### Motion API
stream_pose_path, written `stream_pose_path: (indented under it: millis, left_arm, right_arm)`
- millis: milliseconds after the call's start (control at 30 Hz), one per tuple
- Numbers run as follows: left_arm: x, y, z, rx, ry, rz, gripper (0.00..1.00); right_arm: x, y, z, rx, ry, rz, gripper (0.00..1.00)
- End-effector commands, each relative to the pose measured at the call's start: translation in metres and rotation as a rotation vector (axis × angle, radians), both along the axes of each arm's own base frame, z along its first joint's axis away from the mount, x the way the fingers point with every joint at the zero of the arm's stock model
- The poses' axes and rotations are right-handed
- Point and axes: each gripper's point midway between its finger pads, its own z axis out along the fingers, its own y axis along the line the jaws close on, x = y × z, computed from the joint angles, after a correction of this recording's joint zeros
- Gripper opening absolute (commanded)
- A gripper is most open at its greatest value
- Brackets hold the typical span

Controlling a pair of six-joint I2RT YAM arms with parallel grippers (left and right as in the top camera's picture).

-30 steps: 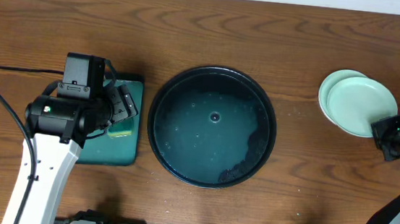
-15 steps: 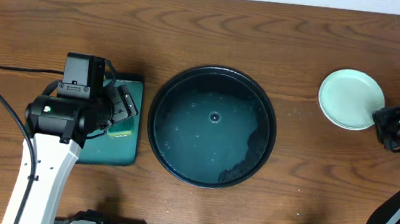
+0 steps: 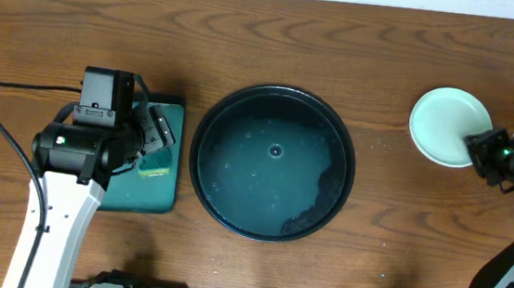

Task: Clean dirty plates on tray and stack at the side
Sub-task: 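Release the plate and raise the right gripper above the stack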

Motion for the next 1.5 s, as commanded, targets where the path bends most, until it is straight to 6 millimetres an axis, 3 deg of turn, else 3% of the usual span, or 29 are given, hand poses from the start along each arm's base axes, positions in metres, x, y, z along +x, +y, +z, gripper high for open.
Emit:
stream_pose_path:
  millis: [0, 233, 267, 333, 367, 600, 633, 900, 1033, 1467]
  left_arm:
    - [0.002, 0.008, 0.018, 0.048, -0.074, 0.003, 0.83]
    - [-0.014, 0.009, 0.063, 0.07, -0.248, -0.046, 0.83]
    - [-0.019, 0.009, 0.071, 0.074, -0.276, -0.053, 0.83]
    - [-0.03, 0.01, 0.084, 0.082, -0.33, -0.066, 0.83]
    - [-0.038, 0.011, 0.091, 0.088, -0.359, -0.074, 0.83]
    - [-0.106, 0.017, 0.119, 0.161, -0.507, -0.152, 0.83]
    - [-0.122, 0.018, 0.121, 0.167, -0.532, -0.156, 0.83]
    - [-0.198, 0.025, 0.101, 0.19, -0.567, -0.176, 0.83]
    - [-0.212, 0.026, 0.094, 0.187, -0.569, -0.173, 0.83]
    - [-0.219, 0.024, 0.082, 0.168, -0.514, -0.176, 0.83]
  right_arm:
    - [0.015, 0.018, 0.04, -0.134, -0.066, 0.173, 0.35]
    - [0.018, 0.053, 0.088, -0.41, -0.113, 0.373, 0.41]
    - [0.019, 0.057, 0.094, -0.431, -0.121, 0.376, 0.51]
    - [0.019, 0.067, 0.101, -0.447, -0.141, 0.397, 0.96]
    - [0.019, 0.072, 0.104, -0.447, -0.147, 0.407, 0.99]
    - [0.013, 0.083, 0.101, -0.429, -0.125, 0.433, 0.99]
    - [0.012, 0.083, 0.101, -0.429, -0.124, 0.433, 0.99]
    - [0.011, 0.073, 0.099, -0.472, -0.096, 0.405, 0.99]
    - [0.011, 0.071, 0.099, -0.482, -0.09, 0.398, 0.99]
    - [0.01, 0.071, 0.098, -0.479, -0.086, 0.399, 0.99]
